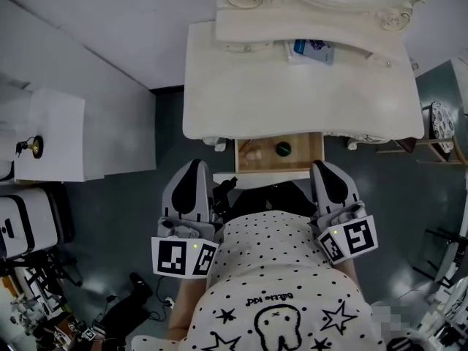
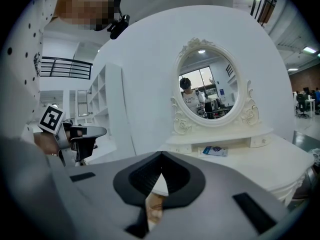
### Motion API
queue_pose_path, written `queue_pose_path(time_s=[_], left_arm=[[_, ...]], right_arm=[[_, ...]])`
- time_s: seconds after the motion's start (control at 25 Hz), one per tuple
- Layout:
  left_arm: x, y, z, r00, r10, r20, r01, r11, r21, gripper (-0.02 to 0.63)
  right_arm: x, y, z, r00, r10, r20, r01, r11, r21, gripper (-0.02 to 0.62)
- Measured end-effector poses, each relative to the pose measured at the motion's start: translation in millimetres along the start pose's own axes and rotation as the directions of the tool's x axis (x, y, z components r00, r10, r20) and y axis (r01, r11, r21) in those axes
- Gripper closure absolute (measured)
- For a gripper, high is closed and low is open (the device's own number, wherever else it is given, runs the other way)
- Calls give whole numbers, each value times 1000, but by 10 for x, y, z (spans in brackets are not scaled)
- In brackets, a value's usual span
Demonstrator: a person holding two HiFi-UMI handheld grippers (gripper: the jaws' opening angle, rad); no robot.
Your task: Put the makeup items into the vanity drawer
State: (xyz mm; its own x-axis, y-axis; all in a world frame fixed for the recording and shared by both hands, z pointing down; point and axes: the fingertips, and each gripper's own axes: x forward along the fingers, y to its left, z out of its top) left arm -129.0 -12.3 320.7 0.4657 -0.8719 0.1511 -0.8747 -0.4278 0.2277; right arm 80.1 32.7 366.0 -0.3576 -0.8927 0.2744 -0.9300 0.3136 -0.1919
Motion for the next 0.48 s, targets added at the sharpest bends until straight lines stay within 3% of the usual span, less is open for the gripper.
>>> queue_pose_path(time_s=[0.48], left_arm=[[-5, 30, 30, 1000, 0, 5, 0, 1000, -5, 609]], right_arm=[[96, 58, 27, 1000, 24, -8, -25, 1000, -16, 588]])
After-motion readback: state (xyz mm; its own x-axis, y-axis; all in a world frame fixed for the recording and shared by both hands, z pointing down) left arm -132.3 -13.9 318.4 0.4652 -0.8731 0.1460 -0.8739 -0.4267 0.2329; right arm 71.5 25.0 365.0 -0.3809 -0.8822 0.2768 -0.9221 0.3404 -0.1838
